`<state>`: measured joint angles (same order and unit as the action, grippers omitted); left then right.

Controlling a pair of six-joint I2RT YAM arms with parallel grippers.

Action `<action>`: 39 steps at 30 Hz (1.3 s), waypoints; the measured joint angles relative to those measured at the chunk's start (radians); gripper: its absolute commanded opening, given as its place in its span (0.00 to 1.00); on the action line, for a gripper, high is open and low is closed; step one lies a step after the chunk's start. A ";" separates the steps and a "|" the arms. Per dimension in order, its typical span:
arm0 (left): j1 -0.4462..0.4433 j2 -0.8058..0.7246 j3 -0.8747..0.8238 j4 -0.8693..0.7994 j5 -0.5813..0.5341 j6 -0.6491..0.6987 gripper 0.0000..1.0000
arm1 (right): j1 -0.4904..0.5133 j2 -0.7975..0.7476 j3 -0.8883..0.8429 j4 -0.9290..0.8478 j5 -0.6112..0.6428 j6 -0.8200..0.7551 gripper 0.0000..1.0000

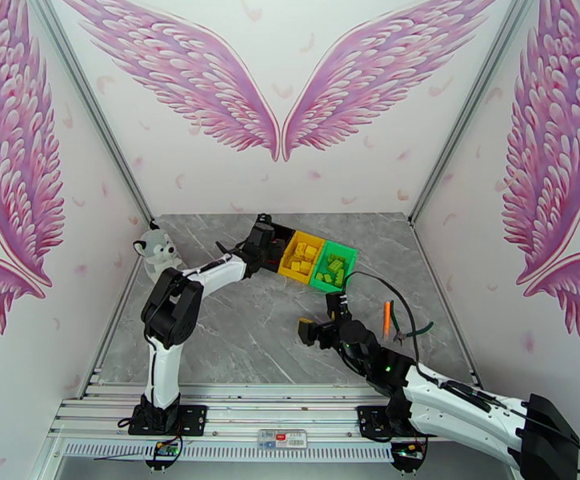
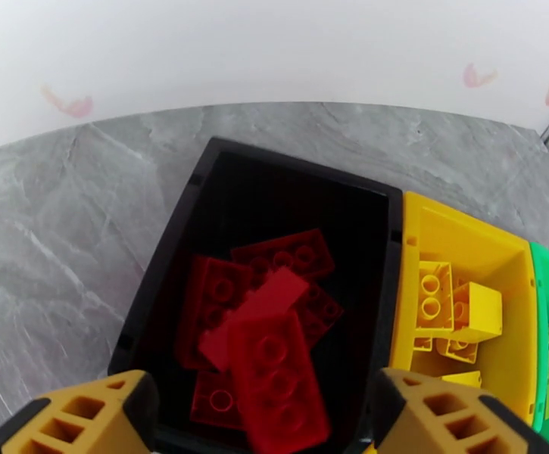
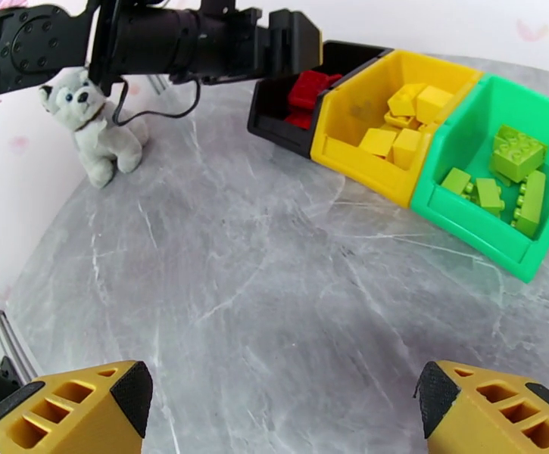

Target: Sort the legos into containers by color

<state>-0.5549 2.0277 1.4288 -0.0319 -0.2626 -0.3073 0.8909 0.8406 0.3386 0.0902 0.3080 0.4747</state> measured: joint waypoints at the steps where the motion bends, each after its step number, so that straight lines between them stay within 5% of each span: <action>1: -0.005 -0.022 -0.036 0.004 -0.007 0.000 0.99 | -0.001 -0.003 0.000 -0.002 0.000 0.000 1.00; 11: -0.089 -0.522 -0.424 0.097 -0.086 0.028 0.99 | -0.001 -0.035 0.023 -0.080 0.016 0.015 0.99; 22: -0.080 -1.074 -0.753 0.250 -0.290 0.071 0.99 | -0.001 -0.072 0.078 -0.097 0.211 0.044 0.99; 30: -0.078 -1.139 -0.845 0.274 -0.372 0.127 0.99 | -0.003 -0.293 -0.105 0.057 0.301 -0.071 0.99; 39: -0.018 -1.200 -1.037 0.420 -0.440 0.333 0.99 | -0.005 -0.605 -0.109 0.064 0.403 -0.312 0.99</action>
<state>-0.5732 0.8276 0.3916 0.3882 -0.7029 0.0261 0.8860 0.2352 0.2298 0.1543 0.7109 0.1623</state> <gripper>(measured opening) 0.988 0.989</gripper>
